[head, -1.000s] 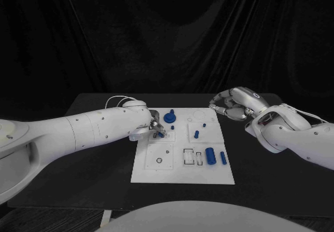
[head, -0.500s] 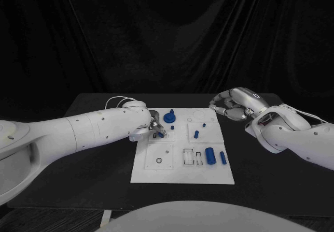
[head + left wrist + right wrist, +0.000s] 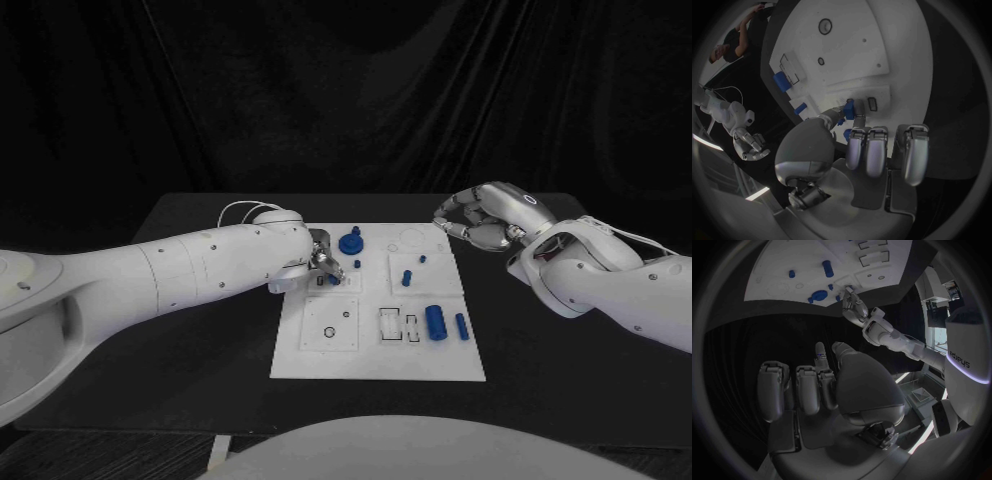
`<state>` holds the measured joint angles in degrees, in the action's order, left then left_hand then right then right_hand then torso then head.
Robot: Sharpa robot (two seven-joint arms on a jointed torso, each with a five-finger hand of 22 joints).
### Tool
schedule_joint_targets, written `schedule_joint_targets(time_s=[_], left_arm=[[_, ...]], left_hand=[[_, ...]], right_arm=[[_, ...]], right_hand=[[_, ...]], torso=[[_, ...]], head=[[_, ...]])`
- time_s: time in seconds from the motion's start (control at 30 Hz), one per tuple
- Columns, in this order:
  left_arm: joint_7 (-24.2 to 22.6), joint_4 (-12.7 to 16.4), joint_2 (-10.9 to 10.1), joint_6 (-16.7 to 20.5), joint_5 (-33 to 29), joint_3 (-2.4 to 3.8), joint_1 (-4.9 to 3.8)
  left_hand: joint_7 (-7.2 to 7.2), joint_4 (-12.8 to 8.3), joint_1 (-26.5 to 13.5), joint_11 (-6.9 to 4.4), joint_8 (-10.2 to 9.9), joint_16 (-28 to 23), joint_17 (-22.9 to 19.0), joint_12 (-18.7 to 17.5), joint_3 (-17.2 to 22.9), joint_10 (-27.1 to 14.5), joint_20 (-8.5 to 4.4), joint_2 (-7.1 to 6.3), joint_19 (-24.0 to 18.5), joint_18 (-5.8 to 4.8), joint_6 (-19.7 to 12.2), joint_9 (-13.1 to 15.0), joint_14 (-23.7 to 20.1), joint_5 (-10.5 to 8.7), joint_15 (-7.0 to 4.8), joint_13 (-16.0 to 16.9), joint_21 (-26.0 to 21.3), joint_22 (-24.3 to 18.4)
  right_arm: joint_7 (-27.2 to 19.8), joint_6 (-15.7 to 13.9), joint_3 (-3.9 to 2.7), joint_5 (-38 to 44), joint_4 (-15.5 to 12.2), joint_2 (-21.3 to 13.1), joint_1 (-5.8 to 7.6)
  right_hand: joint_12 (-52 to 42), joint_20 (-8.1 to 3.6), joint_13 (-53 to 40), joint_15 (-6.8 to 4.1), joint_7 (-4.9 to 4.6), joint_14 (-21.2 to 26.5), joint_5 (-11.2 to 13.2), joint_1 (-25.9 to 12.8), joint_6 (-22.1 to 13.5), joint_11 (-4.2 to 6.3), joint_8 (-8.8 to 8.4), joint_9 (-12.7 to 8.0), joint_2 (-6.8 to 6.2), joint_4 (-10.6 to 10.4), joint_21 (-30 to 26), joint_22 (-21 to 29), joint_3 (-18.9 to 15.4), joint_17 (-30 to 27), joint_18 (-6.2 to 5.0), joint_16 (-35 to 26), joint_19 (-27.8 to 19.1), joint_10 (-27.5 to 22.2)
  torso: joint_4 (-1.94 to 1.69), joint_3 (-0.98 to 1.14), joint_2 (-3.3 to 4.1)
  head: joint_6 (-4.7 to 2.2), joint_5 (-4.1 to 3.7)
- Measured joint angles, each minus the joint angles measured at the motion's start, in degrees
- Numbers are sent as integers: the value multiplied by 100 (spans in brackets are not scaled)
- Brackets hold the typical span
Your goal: Assemble the parts on the task board
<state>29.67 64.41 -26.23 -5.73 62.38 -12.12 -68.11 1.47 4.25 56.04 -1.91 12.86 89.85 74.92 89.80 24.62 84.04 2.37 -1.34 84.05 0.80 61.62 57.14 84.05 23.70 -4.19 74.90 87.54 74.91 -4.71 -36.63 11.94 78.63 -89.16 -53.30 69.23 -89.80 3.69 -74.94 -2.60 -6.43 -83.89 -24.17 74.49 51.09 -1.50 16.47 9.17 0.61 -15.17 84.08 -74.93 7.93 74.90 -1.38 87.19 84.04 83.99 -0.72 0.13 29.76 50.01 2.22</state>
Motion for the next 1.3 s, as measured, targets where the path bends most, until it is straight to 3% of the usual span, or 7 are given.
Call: schedule_joint_targets(time_s=[0.83, 1.0, 1.3], left_arm=[[-65, -43, 38, 23, -1, -2, 20], [-67, -38, 27, 22, -4, 1, 21], [-72, -24, 4, 22, -10, 5, 21]], left_hand=[[19, 16, 0, 0, -43, 0, -1, 0, 16, 0, 0, 0, 0, 0, -18, -16, 0, -1, 0, 0, -51, 0], [19, 7, 0, 0, -90, 0, -1, 0, 25, 0, 0, 0, 0, 0, -18, -16, 0, -156, 0, 0, -82, 0], [39, 7, -1, 0, -105, 0, -1, 0, 24, 0, 0, -1, 0, 0, -39, -18, 0, -201, 0, 0, -104, -1]], right_arm=[[14, 28, 0, 0, 21, 11, -12], [19, 36, 0, 0, 24, 13, -15], [24, 46, 0, 0, 28, 15, -20]], right_hand=[[0, 0, 2, 0, 0, 0, 0, 0, 0, 0, -24, -4, 0, 0, -22, 1, 0, 0, 1, -21, 0, 0], [0, 0, 2, 0, 0, 0, 0, 0, 0, 0, -24, -4, 0, 0, -22, 1, 0, 0, 1, -21, 0, 0], [0, 0, 3, 0, 0, 0, 0, 0, 0, 0, -24, -4, 0, 0, -22, 2, 0, 0, 1, -21, 0, 0]], torso=[[-3, 1, -1], [-2, 1, -1], [-1, 1, 1]], head=[[0, 11], [0, 21], [0, 40]])
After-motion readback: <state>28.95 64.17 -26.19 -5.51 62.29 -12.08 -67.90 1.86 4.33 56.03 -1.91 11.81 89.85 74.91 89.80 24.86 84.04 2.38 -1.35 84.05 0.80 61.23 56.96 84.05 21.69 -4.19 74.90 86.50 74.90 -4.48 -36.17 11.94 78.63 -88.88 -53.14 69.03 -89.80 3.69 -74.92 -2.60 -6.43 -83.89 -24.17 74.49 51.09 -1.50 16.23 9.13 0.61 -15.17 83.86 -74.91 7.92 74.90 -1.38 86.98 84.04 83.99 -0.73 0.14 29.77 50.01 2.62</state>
